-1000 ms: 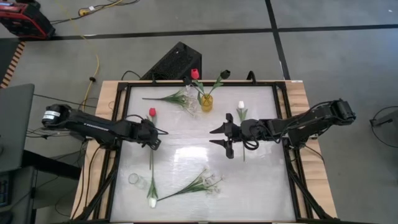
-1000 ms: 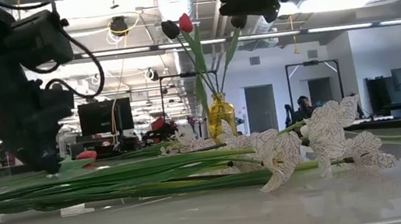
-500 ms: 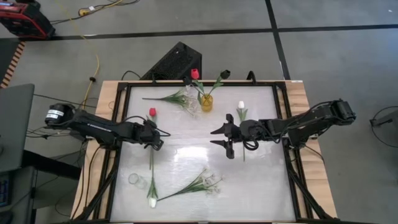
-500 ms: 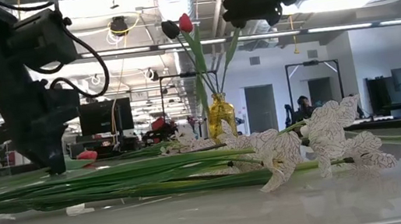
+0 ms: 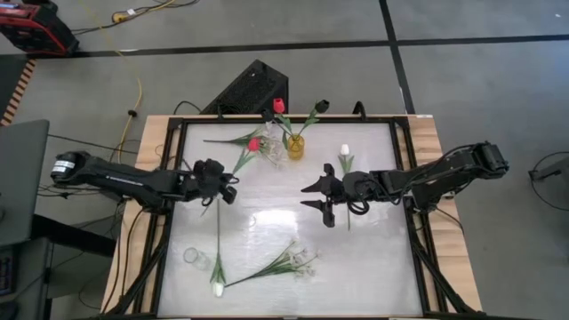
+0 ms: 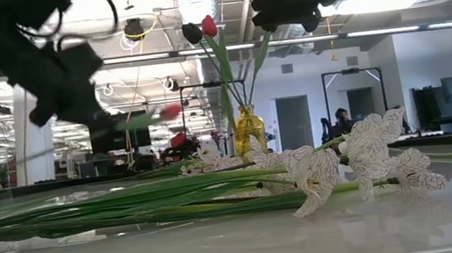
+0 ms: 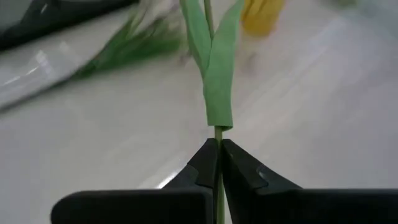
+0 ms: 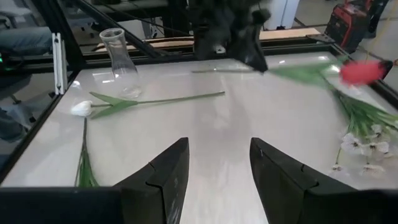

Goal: Sort flowers into vase by color
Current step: Put the red flower into the yellow vase

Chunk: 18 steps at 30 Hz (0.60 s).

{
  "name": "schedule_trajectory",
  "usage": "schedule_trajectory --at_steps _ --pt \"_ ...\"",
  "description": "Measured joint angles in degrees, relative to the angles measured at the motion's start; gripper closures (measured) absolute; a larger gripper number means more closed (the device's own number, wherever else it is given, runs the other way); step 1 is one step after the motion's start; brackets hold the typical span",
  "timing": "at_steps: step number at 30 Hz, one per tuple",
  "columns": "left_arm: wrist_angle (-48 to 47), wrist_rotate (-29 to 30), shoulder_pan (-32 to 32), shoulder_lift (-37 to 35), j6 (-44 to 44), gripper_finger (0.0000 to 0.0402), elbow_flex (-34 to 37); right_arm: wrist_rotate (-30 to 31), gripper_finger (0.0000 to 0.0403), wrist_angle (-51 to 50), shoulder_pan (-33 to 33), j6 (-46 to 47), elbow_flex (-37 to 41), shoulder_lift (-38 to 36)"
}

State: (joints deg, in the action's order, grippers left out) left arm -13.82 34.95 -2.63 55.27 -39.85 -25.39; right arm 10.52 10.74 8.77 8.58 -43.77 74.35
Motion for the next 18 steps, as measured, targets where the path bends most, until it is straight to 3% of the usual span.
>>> schedule_trajectory --at_steps 4,8,13,18 --pt "3.1 -5.4 -0.9 -6.7 6.6 0.0401 0.0 0.0 0.0207 0.1 1.2 1.5 0.0 0.0" --pt "10.2 -14.6 -4.3 -11.1 15.1 0.0401 1.1 0.0 0.0207 2.7 2.8 1.6 0.0 1.1" --pt "33.3 -27.7 -9.8 -11.9 24.2 0.0401 6.6 0.0 0.0207 16.1 4.7 -0.4 -0.1 8.3" --pt "51.8 -29.6 -12.1 -9.2 25.7 0.0401 10.2 0.0 0.0207 35.0 5.3 -3.4 -0.1 18.6"
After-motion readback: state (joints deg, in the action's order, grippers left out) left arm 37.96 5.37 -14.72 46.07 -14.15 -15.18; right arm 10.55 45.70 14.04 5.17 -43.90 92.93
